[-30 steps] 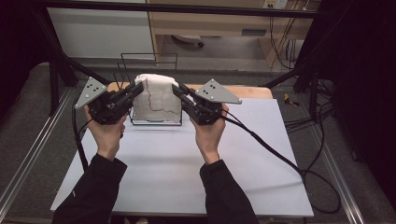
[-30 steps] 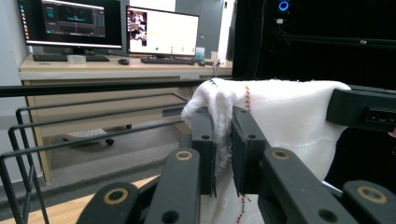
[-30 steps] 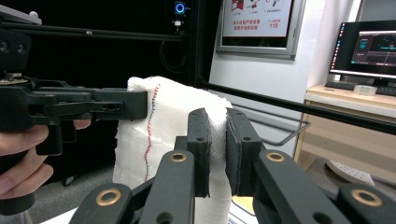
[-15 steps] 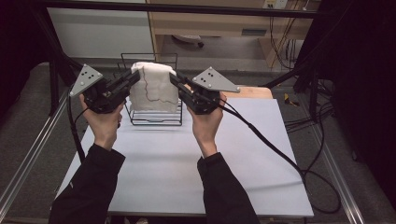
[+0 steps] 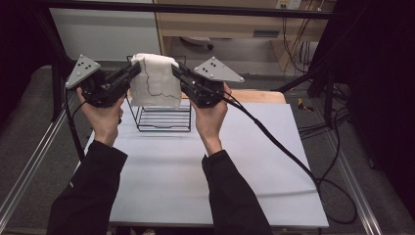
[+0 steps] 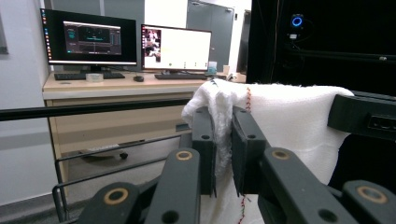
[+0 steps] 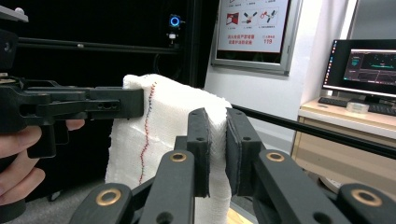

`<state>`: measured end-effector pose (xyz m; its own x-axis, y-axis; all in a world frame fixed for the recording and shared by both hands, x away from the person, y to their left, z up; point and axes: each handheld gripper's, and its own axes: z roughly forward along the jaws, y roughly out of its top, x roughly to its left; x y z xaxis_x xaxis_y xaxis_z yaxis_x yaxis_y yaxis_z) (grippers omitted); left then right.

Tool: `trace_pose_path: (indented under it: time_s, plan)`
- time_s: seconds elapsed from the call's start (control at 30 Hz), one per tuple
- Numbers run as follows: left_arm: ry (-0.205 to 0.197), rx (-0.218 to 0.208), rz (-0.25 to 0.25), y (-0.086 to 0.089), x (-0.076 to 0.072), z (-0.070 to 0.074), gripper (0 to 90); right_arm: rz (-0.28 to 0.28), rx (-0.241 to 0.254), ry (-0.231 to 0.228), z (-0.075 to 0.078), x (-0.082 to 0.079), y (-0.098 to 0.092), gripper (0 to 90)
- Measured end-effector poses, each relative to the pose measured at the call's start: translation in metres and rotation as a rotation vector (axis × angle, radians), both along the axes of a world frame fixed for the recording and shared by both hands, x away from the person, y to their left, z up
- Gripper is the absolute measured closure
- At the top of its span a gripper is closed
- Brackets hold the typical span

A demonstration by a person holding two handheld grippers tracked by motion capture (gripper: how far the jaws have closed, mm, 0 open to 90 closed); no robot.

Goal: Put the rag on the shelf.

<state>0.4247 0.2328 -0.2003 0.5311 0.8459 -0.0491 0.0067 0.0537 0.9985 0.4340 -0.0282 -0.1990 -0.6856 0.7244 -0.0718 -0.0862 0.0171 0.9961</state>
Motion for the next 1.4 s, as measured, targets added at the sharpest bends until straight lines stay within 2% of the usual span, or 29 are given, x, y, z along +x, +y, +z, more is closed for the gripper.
trace_pose_path:
  time_s: [0.67, 1.0, 1.4]
  plan:
    - [-0.023, 0.002, 0.02, 0.008, 0.016, 0.025, 80.8, -0.019, 0.008, -0.014, 0.025, 0.018, 0.012, 81.4]
    - [-0.032, -0.008, 0.027, 0.01, 0.029, 0.037, 80.8, -0.03, 0.006, -0.027, 0.037, 0.027, 0.017, 81.4]
    - [-0.03, -0.002, 0.034, 0.006, 0.048, 0.042, 80.8, -0.054, 0.017, -0.021, 0.04, 0.047, 0.016, 81.4]
